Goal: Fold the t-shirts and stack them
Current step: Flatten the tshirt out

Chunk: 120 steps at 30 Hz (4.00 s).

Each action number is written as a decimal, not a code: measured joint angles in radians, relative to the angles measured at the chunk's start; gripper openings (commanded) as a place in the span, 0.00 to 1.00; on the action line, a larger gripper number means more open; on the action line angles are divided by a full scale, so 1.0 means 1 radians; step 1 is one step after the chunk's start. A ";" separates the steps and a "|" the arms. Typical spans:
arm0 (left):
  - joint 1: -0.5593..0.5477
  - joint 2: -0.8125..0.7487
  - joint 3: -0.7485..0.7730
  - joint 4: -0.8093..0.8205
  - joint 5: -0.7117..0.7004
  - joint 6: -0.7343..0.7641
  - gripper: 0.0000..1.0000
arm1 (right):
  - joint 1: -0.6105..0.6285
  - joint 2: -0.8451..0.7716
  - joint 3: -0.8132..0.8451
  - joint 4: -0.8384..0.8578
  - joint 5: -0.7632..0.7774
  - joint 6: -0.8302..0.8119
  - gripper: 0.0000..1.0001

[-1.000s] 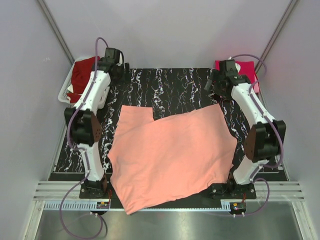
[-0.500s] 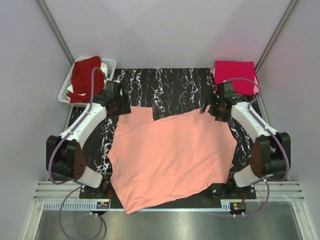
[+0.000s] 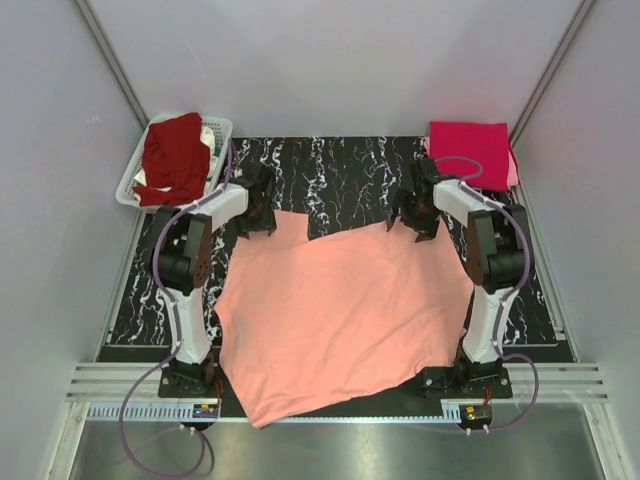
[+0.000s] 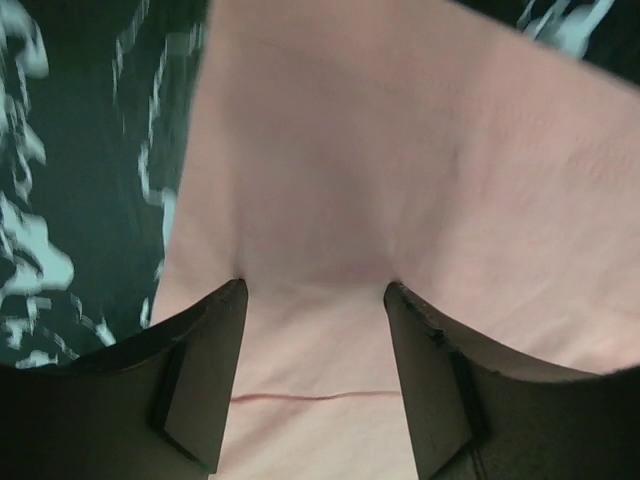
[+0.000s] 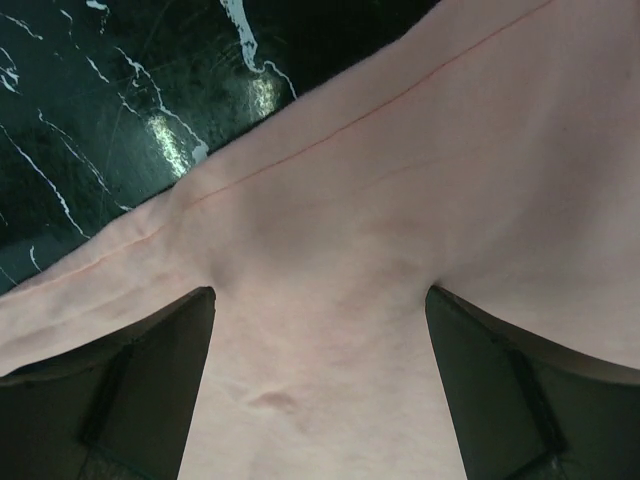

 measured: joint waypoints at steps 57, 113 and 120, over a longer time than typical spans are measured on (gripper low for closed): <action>-0.259 -0.673 -0.324 0.052 -0.030 0.044 0.74 | -0.389 -0.510 -0.366 0.022 0.006 0.055 0.78; -0.248 -0.982 -0.633 0.011 -0.025 -0.105 0.72 | -0.466 -0.505 -0.712 0.261 -0.198 0.115 0.08; -0.248 -0.963 -0.655 0.025 -0.024 -0.117 0.72 | -0.466 -0.516 -0.725 0.256 -0.214 0.120 0.00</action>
